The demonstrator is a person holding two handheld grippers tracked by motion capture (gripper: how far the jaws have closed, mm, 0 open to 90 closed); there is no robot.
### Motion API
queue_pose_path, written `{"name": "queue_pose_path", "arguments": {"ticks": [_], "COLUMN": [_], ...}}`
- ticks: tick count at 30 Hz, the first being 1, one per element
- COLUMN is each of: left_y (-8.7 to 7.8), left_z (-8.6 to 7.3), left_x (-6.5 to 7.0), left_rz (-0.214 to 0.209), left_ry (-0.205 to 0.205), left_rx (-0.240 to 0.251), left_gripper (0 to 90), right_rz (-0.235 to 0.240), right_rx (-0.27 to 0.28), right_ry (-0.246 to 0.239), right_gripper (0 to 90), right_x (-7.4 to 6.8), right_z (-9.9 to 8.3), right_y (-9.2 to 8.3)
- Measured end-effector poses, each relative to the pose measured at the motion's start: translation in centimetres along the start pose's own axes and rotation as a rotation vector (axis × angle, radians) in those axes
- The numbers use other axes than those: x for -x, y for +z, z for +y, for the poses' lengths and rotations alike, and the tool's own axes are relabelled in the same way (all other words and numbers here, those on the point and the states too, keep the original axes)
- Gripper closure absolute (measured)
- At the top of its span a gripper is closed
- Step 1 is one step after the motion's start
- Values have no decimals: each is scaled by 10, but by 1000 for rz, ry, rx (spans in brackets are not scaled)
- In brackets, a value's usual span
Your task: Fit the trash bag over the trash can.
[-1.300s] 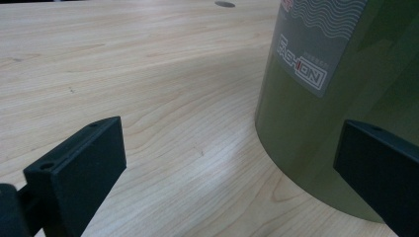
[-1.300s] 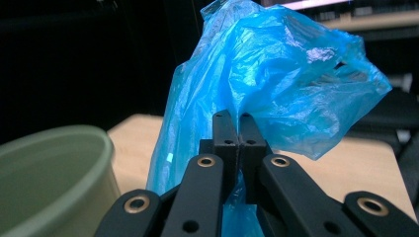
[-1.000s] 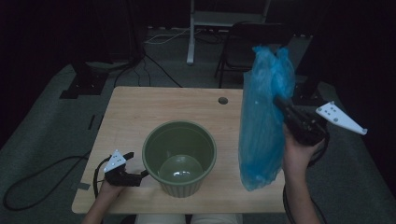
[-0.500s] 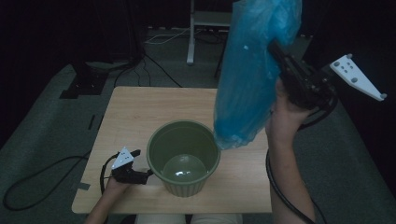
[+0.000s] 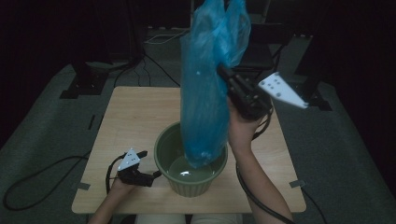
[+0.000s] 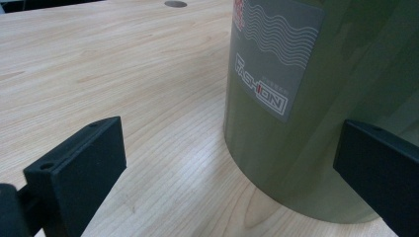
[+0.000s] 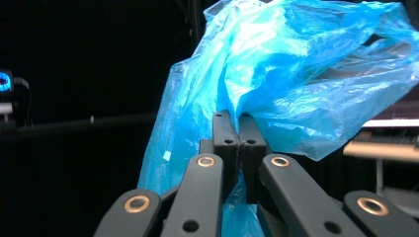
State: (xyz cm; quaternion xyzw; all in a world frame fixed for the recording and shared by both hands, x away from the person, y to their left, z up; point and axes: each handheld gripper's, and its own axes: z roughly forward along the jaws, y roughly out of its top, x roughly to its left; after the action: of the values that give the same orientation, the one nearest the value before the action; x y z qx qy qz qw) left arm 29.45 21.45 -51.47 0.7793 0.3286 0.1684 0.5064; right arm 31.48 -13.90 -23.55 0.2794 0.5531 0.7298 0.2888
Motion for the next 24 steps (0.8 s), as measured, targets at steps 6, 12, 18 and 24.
{"name": "queue_pose_path", "arguments": {"ticks": [6,12,18,24], "left_y": [-3,-14,-34,-59], "left_z": [-2,3,21,56], "left_x": [-1,-6,-12,-9], "left_rz": [39,97,138,142], "left_ry": [-6,-58,-112,-89], "left_rx": [-10,4,22,40], "left_gripper": [1,2,2,2], "right_rz": [10,36,42,53], "right_rx": [-124,-234,-328,-436], "right_ry": [14,46,74,95], "right_gripper": [899,896,860,597], "right_x": [1,0,-1,5], "right_z": [-45,-76,-101,-111], "right_y": [2,-20,-45,-53]}}
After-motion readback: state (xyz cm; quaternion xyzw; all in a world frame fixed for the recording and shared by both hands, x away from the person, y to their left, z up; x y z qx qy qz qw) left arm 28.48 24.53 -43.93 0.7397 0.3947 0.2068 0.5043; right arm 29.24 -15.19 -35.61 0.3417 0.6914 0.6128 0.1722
